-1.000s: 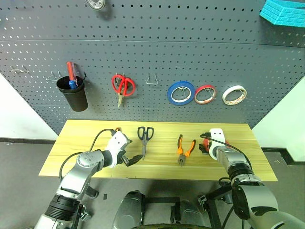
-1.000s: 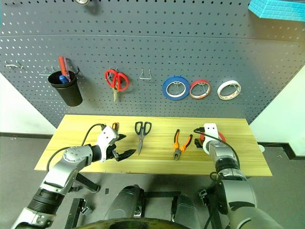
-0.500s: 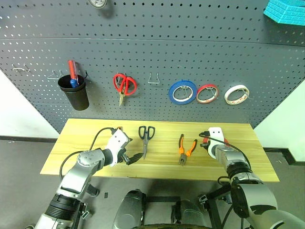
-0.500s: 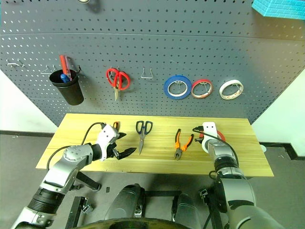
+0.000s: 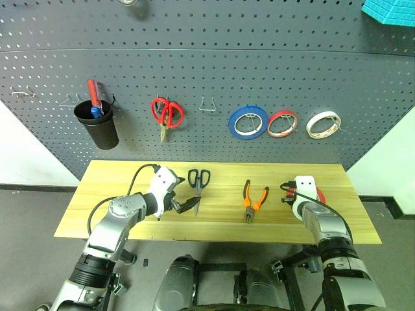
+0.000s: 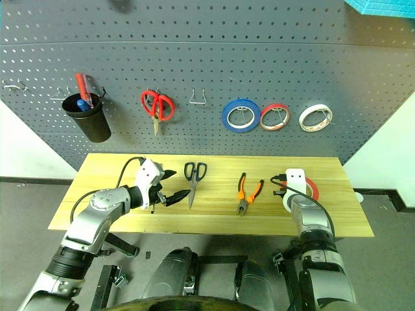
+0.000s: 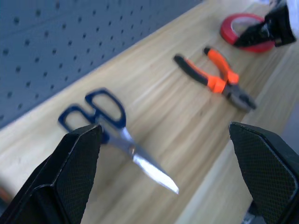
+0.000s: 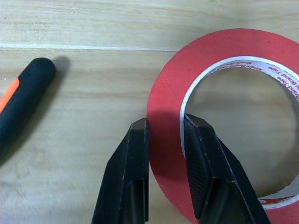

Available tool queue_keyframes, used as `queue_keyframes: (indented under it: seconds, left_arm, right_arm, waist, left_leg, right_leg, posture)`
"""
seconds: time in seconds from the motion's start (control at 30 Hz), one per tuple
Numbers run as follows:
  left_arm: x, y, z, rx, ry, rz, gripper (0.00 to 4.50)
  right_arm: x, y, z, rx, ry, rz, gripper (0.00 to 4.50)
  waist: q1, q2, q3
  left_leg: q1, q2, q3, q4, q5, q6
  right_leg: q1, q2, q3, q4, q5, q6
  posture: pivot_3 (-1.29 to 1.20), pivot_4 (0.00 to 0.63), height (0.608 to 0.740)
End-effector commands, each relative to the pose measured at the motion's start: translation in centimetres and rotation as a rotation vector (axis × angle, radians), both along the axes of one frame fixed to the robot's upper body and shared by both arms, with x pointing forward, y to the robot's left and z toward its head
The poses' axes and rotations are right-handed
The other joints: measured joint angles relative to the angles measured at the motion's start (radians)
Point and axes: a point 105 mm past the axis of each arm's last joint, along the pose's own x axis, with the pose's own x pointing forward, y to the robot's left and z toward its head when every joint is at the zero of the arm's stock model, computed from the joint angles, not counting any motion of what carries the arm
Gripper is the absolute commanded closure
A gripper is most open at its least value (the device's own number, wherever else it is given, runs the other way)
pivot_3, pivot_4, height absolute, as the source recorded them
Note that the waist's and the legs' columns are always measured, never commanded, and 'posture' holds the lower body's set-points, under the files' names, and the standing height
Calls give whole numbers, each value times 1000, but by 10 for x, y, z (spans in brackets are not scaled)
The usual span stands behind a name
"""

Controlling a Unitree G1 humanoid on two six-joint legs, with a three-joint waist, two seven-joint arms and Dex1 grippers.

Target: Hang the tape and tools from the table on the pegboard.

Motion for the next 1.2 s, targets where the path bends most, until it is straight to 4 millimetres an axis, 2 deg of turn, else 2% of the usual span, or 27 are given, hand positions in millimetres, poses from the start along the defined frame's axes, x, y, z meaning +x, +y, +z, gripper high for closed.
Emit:
queue_keyframes:
  seconds: [0.03,0.2,0.4,0.57,1.0,1.2]
  left_arm:
    - [2,-5,16,-42,-61,-37,0]
    - [-3,-11,17,-51,-67,-89,0]
    - [-6,-18,39,-139,-178,-124,0]
    - [-5,-17,47,-163,-237,-116,0]
    - [-1,-16,53,-196,-317,-126,0]
    - [2,-16,55,-208,-355,-125,0]
  right_arm:
    - [8,5,26,7,-84,3,3814]
    - [4,12,38,37,-127,4,3814]
    - [-11,12,50,50,-154,-1,3814]
    - [-23,8,64,59,-184,-19,3814]
    - [-39,19,138,146,-453,38,3815]
    - [-45,20,161,174,-545,56,3815]
  waist:
    - [-1,0,0]
    - [3,0,1]
    - [4,0,1]
    - [3,0,1]
    - [1,0,1]
    - [1,1,1]
  left_leg:
    - [0,0,0,0,0,0]
    - [0,0,-2,0,0,0]
    - [-1,0,-2,1,0,0]
    - [-1,0,-3,1,0,0]
    - [-1,0,-4,1,0,0]
    - [-1,0,-4,2,0,0]
  right_leg:
    - [0,0,0,0,0,0]
    - [0,0,-2,0,0,0]
    - [1,-1,-2,-1,0,0]
    - [1,-1,-3,-1,0,0]
    - [2,-1,-5,-1,0,0]
    - [3,-1,-5,-1,0,0]
  posture:
    - [337,93,657]
    - [333,88,657]
    - [321,80,657]
    - [313,78,657]
    - [284,66,657]
    - [271,62,657]
